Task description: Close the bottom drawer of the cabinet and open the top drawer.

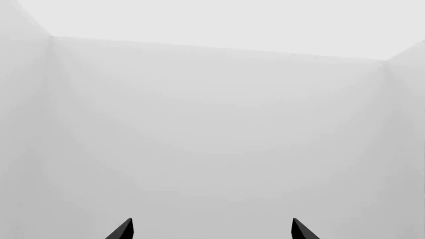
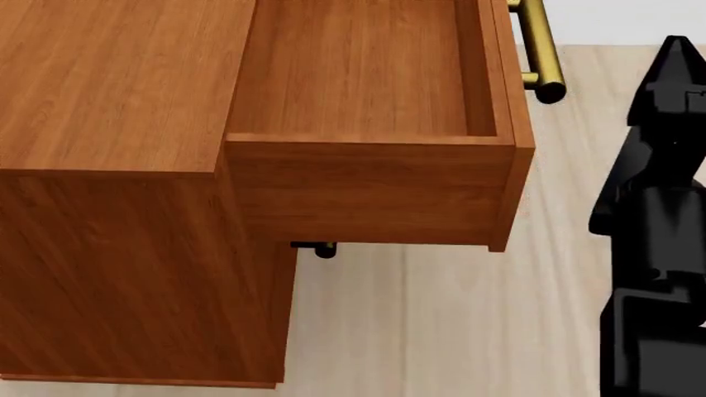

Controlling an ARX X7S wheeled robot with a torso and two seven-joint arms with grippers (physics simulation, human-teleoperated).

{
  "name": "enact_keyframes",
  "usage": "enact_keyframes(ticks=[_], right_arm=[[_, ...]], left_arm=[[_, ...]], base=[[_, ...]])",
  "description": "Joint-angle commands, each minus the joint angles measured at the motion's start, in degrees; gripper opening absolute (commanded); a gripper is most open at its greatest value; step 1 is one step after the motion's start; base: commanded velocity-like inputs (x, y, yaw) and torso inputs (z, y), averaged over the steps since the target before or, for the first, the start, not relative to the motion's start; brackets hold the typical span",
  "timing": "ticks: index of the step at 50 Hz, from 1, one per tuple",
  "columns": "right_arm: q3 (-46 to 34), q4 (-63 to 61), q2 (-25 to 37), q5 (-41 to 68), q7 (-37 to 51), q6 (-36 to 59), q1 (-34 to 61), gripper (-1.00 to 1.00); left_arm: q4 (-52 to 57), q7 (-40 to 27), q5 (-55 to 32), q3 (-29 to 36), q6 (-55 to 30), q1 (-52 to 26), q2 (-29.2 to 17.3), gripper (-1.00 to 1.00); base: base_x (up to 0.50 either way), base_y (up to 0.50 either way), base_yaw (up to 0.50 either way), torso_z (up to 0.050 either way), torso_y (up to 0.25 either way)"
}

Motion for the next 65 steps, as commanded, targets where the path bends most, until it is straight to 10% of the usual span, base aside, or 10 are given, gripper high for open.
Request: enact_keyframes(ticks=[1, 43, 65], right_arm=[[-0.30, -2.83, 2.15, -2.24, 2.48, 0.24, 0.34, 1.00], [-14.88, -10.85, 24.32, -14.69, 19.61, 24.37, 17.67, 1.00], [-29.11, -1.97, 29.04, -11.74, 17.01, 50.83, 43.55, 1.00]], left_arm=[[0.14, -0.24, -0.32, 0.07, 0.03, 0.05, -0.10, 1.00], [0.20, -0.74, -0.70, 0.71, 0.92, 0.66, -0.16, 1.00], [-0.06, -0.75, -0.84, 0.97, 1.74, 1.01, -0.01, 1.00]], base=[[0.00, 0.00, 0.00, 0.000, 0.000], [0.00, 0.00, 0.00, 0.000, 0.000], [0.00, 0.00, 0.00, 0.000, 0.000]])
